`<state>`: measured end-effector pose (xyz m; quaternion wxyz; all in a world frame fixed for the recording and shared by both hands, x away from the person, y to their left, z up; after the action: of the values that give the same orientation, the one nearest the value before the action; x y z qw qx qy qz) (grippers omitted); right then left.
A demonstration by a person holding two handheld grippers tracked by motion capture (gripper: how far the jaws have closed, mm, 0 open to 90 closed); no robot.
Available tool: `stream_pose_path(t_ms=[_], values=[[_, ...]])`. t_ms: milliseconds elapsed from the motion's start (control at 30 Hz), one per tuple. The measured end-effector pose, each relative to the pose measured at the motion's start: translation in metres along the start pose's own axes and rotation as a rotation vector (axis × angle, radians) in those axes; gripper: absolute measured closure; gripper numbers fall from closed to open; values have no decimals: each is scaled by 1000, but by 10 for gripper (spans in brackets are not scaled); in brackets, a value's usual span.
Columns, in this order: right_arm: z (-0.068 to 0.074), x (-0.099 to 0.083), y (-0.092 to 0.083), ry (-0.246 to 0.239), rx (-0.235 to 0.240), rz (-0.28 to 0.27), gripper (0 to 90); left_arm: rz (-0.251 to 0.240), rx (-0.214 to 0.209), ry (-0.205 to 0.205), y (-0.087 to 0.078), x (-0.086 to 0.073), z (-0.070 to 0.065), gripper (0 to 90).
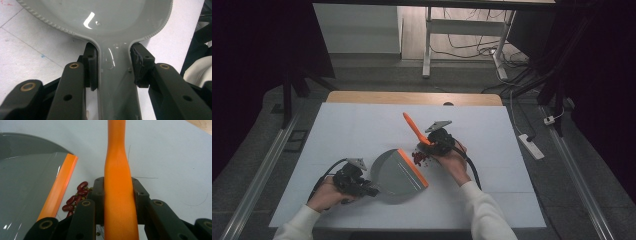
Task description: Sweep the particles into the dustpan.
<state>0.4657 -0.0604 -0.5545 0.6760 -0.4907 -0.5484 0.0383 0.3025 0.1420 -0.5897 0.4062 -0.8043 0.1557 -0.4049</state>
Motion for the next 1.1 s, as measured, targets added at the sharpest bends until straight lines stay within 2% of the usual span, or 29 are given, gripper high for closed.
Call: stream_pose_path(t_ms=[33,167,633,833,1100], values=[[-2,0,0,16,-7,-6,704,0,0,0,0,0,0,613],[-4,1,1,28,-2,-16,704,1,0,0,0,0,0,613],[8,4,5,-20,35,-9,704,4,-1,1,1,0,1,613],[15,5,6,-66,45,-3,703,4,-1,0,1,0,1,613],[20,5,6,-83,52,-9,703,4,-2,-1,2,0,1,613]])
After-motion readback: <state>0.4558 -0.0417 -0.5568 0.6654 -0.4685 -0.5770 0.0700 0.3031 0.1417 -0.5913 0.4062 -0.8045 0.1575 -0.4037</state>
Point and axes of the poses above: each handheld gripper's, and its own axes: y roughly forward along the jaws, x roughly out of its top, z roughly to its left, the point moved 9 cm from there along y, roughly forward along the jaws, and after that the axes turned 2 degrees about -z, right-handed, at the moved point
